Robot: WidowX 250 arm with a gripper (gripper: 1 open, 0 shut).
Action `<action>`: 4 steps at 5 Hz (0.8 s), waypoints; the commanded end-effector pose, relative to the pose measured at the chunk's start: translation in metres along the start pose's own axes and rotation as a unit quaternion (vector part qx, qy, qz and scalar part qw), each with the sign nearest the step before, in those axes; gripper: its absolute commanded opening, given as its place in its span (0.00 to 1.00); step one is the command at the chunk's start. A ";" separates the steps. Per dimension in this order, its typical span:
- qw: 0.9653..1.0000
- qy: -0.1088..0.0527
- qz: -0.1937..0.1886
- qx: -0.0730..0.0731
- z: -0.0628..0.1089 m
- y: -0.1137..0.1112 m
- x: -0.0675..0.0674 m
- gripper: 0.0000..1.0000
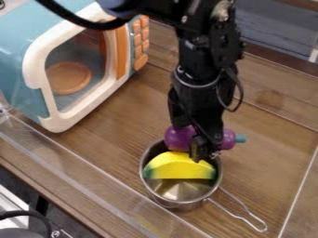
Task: Put the eggplant in the silver pot
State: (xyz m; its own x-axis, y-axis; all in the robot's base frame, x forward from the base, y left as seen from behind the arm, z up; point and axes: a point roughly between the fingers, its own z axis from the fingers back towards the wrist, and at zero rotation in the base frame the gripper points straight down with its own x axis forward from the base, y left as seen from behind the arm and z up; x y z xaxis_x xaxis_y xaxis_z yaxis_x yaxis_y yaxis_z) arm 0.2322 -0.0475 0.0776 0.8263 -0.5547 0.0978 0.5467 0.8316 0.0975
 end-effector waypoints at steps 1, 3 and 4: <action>1.000 -0.012 0.000 0.001 -0.002 -0.002 0.005 1.00; 1.000 -0.008 0.010 -0.008 -0.014 -0.007 0.003 1.00; 1.000 -0.003 0.014 -0.012 -0.018 -0.009 0.000 1.00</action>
State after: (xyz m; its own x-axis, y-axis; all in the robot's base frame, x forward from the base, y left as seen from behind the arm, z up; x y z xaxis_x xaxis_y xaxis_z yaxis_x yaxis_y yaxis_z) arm 0.2281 -0.0517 0.0560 0.8473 -0.5233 0.0907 0.5192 0.8521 0.0658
